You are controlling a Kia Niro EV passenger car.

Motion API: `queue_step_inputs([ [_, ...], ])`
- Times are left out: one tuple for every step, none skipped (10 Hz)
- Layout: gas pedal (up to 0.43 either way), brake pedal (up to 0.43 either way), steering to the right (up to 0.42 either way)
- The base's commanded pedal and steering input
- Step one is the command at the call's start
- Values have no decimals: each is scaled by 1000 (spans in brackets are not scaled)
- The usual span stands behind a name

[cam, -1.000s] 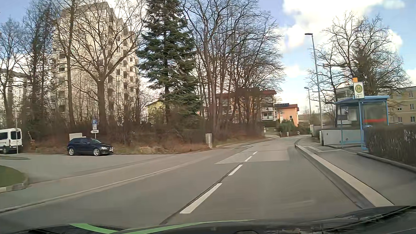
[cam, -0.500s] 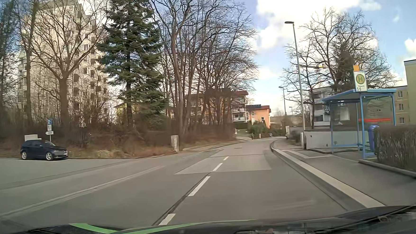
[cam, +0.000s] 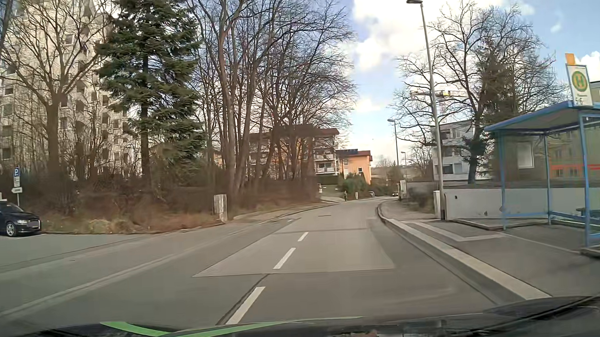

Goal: Follow the waypoints while adhering to traffic rules and regulations

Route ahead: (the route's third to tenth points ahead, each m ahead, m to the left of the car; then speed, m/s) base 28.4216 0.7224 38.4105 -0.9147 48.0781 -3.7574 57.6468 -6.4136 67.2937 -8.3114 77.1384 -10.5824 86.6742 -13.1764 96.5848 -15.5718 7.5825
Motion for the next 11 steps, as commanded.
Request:
queue_step_inputs([
  [378, 0, 29],
  [378, 0, 28],
  [378, 0, 28],
  [378, 0, 28],
  [378, 0, 27],
  [378, 0, 26],
  [378, 0, 26],
  [370, 0, 26],
  [370, 0, 25],
  [370, 0, 25],
  [350, 0, 25],
])
